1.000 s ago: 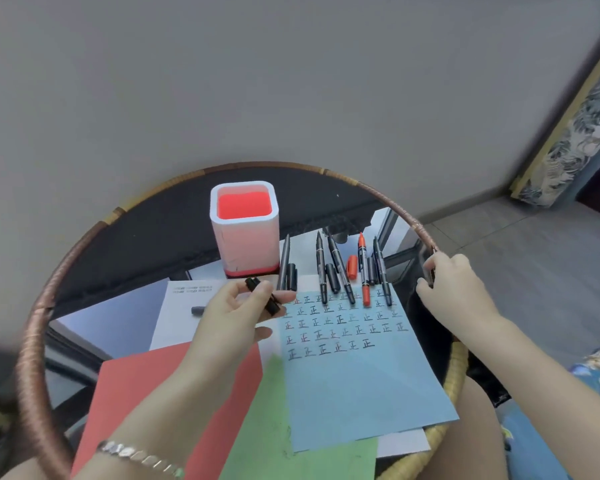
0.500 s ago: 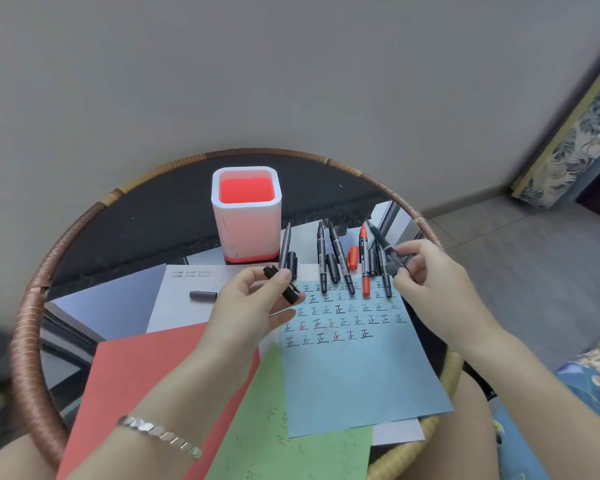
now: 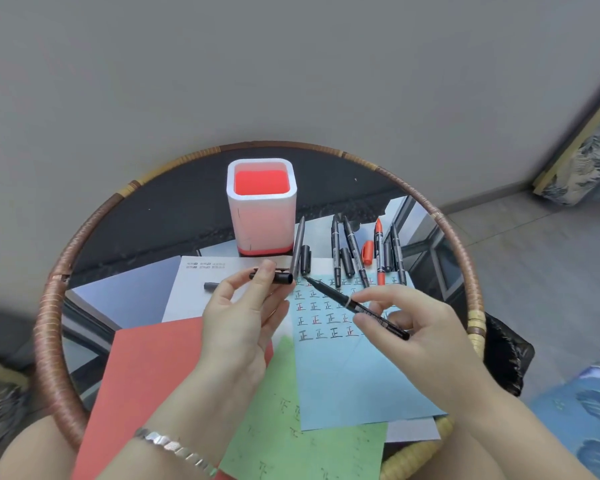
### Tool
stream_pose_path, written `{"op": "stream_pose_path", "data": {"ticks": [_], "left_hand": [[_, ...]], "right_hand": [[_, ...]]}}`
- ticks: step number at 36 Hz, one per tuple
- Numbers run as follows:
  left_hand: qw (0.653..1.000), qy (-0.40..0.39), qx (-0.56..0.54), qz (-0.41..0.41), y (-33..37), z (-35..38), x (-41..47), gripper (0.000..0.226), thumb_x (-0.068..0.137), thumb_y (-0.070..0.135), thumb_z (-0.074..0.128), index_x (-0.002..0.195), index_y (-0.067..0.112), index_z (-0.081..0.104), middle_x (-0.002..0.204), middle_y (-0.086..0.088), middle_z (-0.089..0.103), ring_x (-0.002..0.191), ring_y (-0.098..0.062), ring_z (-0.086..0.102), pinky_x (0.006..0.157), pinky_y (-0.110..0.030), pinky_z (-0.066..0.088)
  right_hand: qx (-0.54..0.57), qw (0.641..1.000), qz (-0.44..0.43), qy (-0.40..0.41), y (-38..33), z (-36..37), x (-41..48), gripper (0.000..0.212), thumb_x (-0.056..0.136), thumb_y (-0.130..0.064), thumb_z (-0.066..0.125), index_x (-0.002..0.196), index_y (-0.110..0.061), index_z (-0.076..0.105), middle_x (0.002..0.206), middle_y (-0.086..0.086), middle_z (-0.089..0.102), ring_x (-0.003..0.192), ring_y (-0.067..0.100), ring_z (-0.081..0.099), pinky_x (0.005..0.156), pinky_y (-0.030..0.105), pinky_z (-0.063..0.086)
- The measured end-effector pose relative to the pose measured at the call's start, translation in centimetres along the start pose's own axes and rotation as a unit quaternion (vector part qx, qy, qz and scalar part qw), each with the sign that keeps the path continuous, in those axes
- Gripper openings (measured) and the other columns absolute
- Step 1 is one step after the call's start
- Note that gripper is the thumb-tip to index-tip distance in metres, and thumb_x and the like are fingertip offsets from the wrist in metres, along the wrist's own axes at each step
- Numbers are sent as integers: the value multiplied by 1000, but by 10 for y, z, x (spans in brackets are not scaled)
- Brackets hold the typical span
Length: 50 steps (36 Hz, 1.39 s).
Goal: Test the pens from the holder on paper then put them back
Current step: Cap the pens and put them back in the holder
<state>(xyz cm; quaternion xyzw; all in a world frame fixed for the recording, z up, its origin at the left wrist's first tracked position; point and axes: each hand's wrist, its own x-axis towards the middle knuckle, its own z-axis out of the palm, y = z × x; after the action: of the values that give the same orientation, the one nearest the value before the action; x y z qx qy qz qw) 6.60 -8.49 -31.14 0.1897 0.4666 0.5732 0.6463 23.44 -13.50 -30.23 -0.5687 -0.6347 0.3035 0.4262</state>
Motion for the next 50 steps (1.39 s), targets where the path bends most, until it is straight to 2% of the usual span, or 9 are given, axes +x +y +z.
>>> {"op": "stream_pose_path", "data": {"ticks": [11, 17, 25, 31, 37, 42, 45, 48, 50], "left_hand": [[999, -9, 17, 29, -3, 0, -4, 18, 79, 19, 65, 90, 13, 54, 63, 4, 71, 59, -7, 69, 63, -23, 48], [987, -54, 116, 96, -5, 5, -17, 14, 77, 11, 68, 82, 14, 55, 65, 0, 73, 64, -12, 70, 60, -21, 52], [967, -131, 145, 165, -5, 14, -28, 18, 74, 7, 67, 79, 11, 51, 62, -1, 70, 63, -16, 69, 61, -24, 52], [935, -189, 140, 267, 7, 21, -37, 27, 74, 16, 76, 81, 13, 50, 71, -8, 71, 68, -19, 66, 67, -24, 53], [881, -327, 109, 323, 19, 28, -40, 22, 72, 17, 71, 88, 26, 59, 77, -2, 72, 75, -21, 69, 71, -30, 54], [959, -205, 87, 173, 6, 26, -16, 7, 72, 18, 72, 78, 21, 68, 78, -2, 75, 78, -16, 70, 70, -23, 54], [983, -126, 95, 95, -4, 22, -7, 7, 83, 12, 61, 80, 12, 67, 78, -1, 74, 76, -13, 69, 65, -18, 54], [988, -63, 49, 131, 0, 20, -5, 6, 80, 12, 62, 76, 14, 67, 74, 1, 72, 70, -11, 68, 62, -19, 54], [971, -10, 45, 236, 15, 20, -6, 6, 75, 22, 62, 79, 18, 65, 77, 1, 71, 73, -10, 67, 69, -21, 54]], "right_hand": [[-39, 999, -32, -10, 2, 2, 0, 16, 73, -27, 64, 82, -39, 66, 82, -5, 57, 44, 7, 42, 47, 8, 30], [-78, 996, -53, -9, 1, 2, 0, 17, 74, -30, 65, 89, -30, 72, 70, -16, 64, 64, -2, 57, 57, 7, 39], [-83, 986, -135, 46, -6, 1, 3, 24, 75, -34, 61, 92, -22, 73, 76, -29, 65, 64, 4, 65, 55, 25, 50], [123, 990, -38, 56, -23, -2, 4, 17, 65, -25, 80, 76, -36, 75, 55, -7, 68, 44, 6, 58, 43, 16, 44], [388, 903, 130, -132, -20, -15, 11, 42, 36, -47, 88, 67, -20, 76, 45, -2, 57, 44, 11, 28, 41, 6, 25], [261, 952, 139, -75, -23, -7, 27, 2, 72, -11, 75, 73, -12, 76, 53, 6, 62, 32, 7, 32, 34, 12, 25], [147, 976, 144, -70, -17, 1, 34, 11, 83, -9, 64, 81, -12, 74, 61, 3, 68, 37, 8, 42, 40, 14, 36], [37, 990, 119, -61, -6, 7, 35, 9, 82, -20, 66, 89, -19, 72, 73, -8, 71, 56, 0, 58, 56, 7, 42], [-39, 995, 92, -20, 4, 5, 36, 10, 82, -23, 67, 89, -28, 69, 79, -13, 70, 73, -4, 59, 66, 5, 42]]}}
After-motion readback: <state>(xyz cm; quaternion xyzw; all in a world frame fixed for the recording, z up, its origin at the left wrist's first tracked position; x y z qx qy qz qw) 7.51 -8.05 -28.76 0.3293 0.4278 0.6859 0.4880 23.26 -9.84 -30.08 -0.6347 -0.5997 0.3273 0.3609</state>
